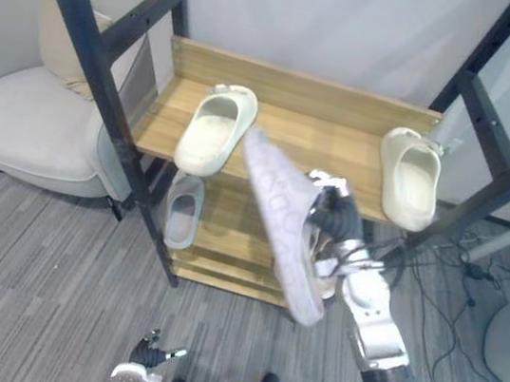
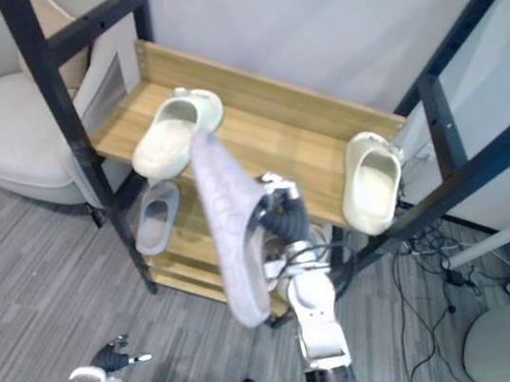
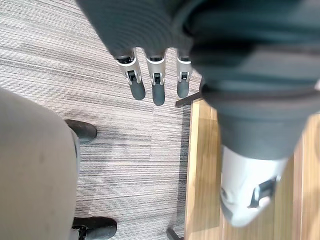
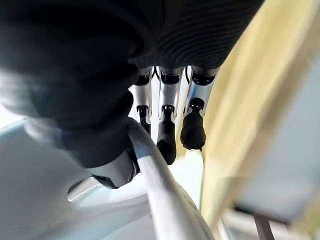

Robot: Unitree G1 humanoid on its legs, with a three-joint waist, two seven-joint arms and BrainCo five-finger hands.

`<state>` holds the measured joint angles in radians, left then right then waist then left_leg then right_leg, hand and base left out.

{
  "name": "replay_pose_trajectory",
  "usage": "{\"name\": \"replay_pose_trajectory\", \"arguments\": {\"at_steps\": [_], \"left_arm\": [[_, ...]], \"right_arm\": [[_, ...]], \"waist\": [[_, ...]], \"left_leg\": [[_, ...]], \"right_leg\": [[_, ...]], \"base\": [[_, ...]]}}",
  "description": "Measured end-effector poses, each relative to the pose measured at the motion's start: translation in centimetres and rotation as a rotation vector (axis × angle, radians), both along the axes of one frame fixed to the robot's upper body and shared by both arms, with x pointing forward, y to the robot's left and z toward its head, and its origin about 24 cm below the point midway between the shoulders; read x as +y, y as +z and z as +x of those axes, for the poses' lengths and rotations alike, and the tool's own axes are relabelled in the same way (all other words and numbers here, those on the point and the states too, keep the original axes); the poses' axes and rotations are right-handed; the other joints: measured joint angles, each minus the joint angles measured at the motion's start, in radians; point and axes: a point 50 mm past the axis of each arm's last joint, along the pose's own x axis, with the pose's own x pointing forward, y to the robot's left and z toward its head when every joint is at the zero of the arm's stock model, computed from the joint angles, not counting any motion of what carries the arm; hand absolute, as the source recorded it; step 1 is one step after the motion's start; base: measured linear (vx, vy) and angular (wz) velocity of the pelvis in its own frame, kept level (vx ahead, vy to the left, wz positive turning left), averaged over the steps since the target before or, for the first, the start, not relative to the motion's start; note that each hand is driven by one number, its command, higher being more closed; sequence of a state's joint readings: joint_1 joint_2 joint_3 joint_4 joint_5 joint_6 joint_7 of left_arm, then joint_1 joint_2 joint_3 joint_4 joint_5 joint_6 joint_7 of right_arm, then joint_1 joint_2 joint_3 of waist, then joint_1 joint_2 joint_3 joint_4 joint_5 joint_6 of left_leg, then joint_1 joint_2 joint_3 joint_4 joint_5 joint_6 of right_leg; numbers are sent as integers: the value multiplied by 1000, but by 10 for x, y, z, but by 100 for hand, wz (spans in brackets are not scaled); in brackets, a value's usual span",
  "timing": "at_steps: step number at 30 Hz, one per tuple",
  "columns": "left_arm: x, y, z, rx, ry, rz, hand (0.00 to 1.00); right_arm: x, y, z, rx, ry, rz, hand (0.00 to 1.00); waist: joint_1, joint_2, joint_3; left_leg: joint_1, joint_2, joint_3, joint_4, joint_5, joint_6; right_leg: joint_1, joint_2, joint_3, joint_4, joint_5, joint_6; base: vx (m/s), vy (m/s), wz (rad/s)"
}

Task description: Organize the slippers on the shoe rack

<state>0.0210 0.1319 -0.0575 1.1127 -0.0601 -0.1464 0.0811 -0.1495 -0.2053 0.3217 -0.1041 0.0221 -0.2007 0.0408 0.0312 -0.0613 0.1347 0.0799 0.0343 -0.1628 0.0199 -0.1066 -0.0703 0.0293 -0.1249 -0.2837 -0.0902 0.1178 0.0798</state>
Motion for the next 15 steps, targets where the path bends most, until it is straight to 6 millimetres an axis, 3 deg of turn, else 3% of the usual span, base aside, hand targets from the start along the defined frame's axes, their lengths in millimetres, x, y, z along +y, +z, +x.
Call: {"name": "replay_pose_trajectory", "arguments": {"at_steps": [4, 7, 11, 15], "left_arm": [[-2, 0, -1, 1, -6, -5, 0], [-5, 0, 2, -11, -13, -10, 0], [-14, 7, 26, -74, -44, -22, 0], [-17, 20, 57, -175, -29, -39, 0]], "right_arm": [[25, -15, -15, 46, 175, -80, 100], [33, -25, -21, 73, 237, -137, 100], [36, -37, -15, 97, 261, -222, 100], [42, -27, 6, 21, 245, -330, 100]], "waist": [[3, 13, 0], [8, 31, 12], [19, 61, 89], [25, 68, 185]], "left_leg": [[12, 6, 15, 0, -3, -3], [-32, 4, 10, 64, -30, -3], [-190, -22, -8, 286, -104, -7], [-369, -49, -7, 499, -181, -8]], "right_leg": [[5, 6, 13, 0, 0, 0], [-17, 3, 11, 24, -10, -4], [-191, -43, 10, 320, -133, -13], [-379, -94, 19, 565, -238, -12]], "base": [[-15, 5, -10], [-35, 13, 3], [-115, 53, 19], [-218, 44, 12]]}}
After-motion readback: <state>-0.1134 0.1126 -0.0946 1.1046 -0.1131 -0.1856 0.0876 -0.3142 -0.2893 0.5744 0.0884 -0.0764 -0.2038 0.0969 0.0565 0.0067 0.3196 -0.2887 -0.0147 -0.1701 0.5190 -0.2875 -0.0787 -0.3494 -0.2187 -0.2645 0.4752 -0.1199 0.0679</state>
